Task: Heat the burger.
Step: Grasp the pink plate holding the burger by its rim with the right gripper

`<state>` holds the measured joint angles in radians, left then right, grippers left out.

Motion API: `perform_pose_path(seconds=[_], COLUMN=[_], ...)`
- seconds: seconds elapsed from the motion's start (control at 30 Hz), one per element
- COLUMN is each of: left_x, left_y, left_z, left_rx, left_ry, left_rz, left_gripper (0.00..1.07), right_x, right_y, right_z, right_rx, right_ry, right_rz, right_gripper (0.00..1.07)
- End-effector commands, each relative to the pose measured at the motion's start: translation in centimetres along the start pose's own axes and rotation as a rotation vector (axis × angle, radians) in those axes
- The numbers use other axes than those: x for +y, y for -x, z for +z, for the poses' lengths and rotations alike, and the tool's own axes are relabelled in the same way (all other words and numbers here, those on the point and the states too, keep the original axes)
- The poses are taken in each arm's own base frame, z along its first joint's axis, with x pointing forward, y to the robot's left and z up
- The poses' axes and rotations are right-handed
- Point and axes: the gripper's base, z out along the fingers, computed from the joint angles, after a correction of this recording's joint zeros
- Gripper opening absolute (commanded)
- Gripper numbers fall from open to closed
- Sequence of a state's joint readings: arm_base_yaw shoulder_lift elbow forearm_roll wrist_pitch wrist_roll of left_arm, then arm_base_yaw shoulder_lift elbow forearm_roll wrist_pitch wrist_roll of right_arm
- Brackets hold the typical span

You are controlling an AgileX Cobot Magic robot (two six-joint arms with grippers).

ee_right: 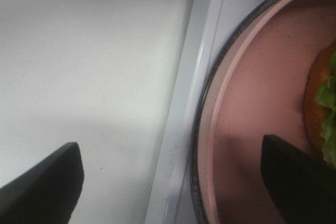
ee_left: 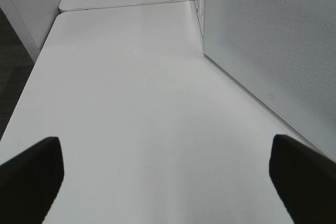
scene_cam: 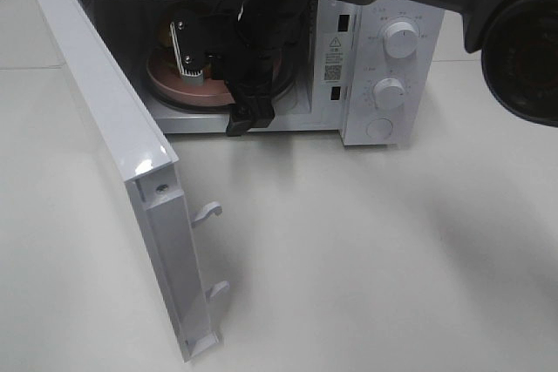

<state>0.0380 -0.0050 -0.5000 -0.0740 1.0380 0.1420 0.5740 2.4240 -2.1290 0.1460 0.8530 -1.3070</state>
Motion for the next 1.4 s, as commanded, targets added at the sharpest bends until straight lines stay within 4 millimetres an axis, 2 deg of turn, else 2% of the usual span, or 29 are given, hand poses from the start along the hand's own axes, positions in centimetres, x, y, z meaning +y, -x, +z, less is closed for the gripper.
perform_pose_path(seconds=[0.03,0.3,0.57,1.1,1.4], left_x=[0.0,0.0,0.0,0.0,0.0], left_y=[-0.1,-0.1,-0.1,-0.1,-0.1], left_z=[-0.2,-0.2,-0.2,-0.2,-0.2], left_rx=[-0.018,-0.018,-0.018,-0.018,-0.018], left_ry=[0.005,0.005,0.005,0.005,0.005], left_rz=[-0.002,-0.002,-0.002,-0.002,-0.002], left_gripper=[1.01,1.01,1.01,1.01,1.01], right_x=[-0.7,-1.0,-1.4,-2.0,-1.7], right_y=[-0.5,-1.0,-1.5,-1.7,-2.1], right_z=[0.0,-0.1,0.9,0.8,2.5], right_rx=[-0.001,-0.004,-0.005,-0.015,-0.005], right_ry=[-0.029,-0.05,-0.065,-0.121,-0.113], right_rz=[0.027,0.042,0.109,0.143,0.159], right_gripper=[0.89,0.88,0.86,0.84,0.83])
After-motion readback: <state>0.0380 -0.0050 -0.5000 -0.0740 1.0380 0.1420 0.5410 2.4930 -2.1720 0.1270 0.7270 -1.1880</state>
